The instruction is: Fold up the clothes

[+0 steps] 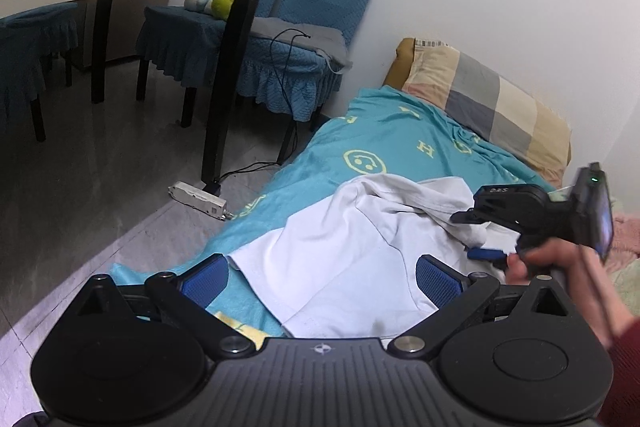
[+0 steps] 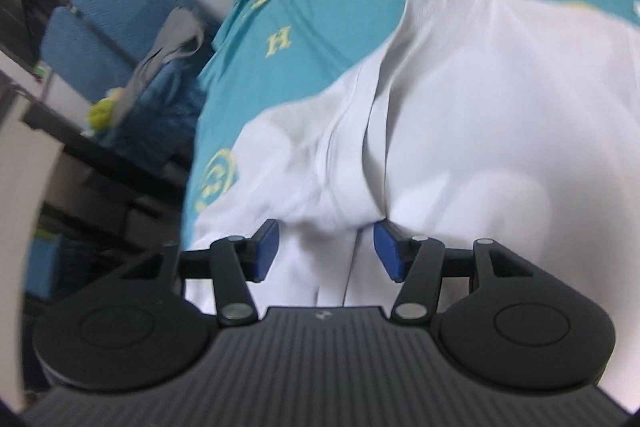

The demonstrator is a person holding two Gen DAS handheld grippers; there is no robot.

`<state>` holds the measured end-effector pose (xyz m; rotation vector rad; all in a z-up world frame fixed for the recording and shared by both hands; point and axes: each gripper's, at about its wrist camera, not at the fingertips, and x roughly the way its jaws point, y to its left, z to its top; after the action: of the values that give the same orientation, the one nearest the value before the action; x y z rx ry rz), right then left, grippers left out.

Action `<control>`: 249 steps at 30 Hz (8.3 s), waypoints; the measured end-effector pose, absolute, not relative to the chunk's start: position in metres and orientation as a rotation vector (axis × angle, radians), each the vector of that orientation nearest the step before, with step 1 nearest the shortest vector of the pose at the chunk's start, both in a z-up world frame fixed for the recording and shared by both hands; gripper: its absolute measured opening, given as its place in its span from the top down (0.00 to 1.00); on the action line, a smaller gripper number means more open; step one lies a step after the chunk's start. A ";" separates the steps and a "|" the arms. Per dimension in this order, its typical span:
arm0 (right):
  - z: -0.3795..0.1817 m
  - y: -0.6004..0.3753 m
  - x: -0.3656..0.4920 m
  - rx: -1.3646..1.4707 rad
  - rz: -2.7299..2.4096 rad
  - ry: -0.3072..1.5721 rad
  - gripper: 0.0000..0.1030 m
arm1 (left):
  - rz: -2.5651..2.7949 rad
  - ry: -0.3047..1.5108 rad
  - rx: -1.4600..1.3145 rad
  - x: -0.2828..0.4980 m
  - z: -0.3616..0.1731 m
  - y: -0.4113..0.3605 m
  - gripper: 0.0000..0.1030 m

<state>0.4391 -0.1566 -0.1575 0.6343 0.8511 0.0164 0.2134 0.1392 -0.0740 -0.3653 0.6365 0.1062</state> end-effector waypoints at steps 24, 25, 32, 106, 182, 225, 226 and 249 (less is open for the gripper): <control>-0.143 -0.115 0.558 0.285 0.051 0.646 0.45 | 0.183 0.725 -0.413 0.243 -0.104 0.164 0.04; -0.132 -0.120 0.545 0.276 0.067 0.637 0.45 | 0.177 0.725 -0.419 0.243 -0.105 0.165 0.04; -0.044 -0.155 0.379 0.276 0.138 0.577 0.45 | 0.138 0.667 -0.331 0.226 -0.091 0.141 0.05; -0.133 -0.278 0.156 0.551 -0.070 0.807 0.40 | 0.100 0.870 -0.290 0.368 -0.119 0.224 0.67; -0.108 -0.237 0.030 0.190 -0.071 1.314 0.94 | -0.298 0.878 -0.198 0.072 -0.065 0.108 0.28; -0.203 -0.348 0.262 0.723 -0.273 0.605 0.41 | -0.242 0.745 -0.036 0.206 -0.098 0.001 0.14; -0.203 -0.348 0.270 0.707 -0.275 0.582 0.41 | -0.244 0.743 -0.037 0.207 -0.100 0.001 0.14; -0.063 -0.409 0.353 0.218 -0.530 0.461 0.95 | -0.177 0.665 -0.106 0.218 -0.071 0.043 0.14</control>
<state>0.3528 -0.4086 -0.0631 0.2175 0.4613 -0.5304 0.2183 0.0428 -0.0713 -0.1060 0.6649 -0.1773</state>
